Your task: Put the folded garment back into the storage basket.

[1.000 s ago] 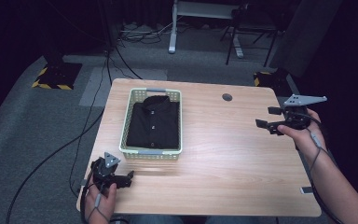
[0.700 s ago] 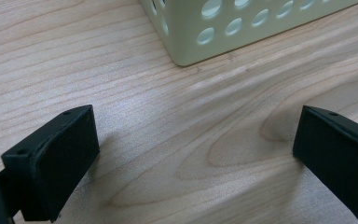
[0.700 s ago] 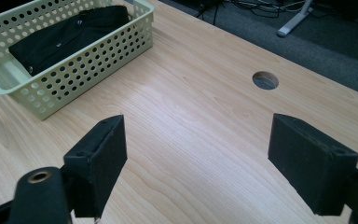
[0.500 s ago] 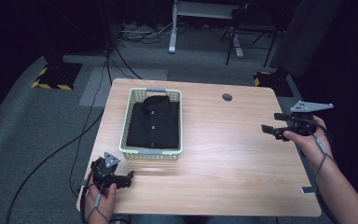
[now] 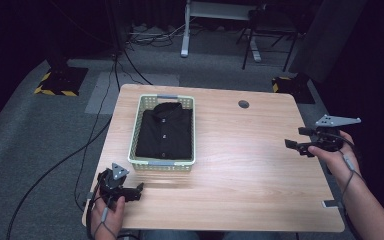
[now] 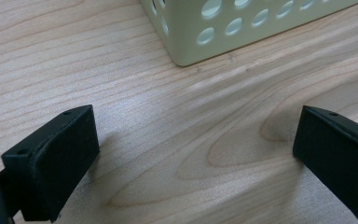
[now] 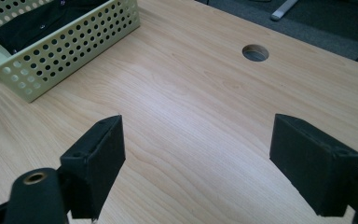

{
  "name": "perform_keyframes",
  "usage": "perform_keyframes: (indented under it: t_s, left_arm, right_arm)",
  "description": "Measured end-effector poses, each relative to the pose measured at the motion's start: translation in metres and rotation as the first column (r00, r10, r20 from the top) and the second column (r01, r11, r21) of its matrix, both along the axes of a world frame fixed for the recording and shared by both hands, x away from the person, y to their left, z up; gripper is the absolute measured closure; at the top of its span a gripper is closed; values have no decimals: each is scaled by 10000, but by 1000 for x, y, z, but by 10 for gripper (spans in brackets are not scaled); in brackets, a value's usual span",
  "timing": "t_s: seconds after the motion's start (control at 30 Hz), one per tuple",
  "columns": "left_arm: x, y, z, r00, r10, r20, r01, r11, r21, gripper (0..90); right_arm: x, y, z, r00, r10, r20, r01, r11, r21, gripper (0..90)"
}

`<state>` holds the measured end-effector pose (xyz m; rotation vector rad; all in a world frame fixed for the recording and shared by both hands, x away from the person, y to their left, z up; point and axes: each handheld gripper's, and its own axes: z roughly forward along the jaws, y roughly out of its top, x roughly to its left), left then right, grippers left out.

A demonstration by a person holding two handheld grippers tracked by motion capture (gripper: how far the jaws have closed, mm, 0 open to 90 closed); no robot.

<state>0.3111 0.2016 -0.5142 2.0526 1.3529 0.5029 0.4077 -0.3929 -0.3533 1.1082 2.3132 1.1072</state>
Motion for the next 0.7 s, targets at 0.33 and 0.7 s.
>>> perform_keyframes:
  t_s: [0.33, 0.7]
  left_arm:
    - [0, 0, 0, 10000, -1, -3, 1, 10000, 3, 3]
    - [0, 0, 0, 10000, -1, -3, 1, 10000, 4, 3]
  right_arm:
    - [-5, -12, -20, 9993, -203, -298, 201, 9998, -47, 175]
    - [-12, -22, -42, 9970, -435, -647, 426, 9990, -159, 167]
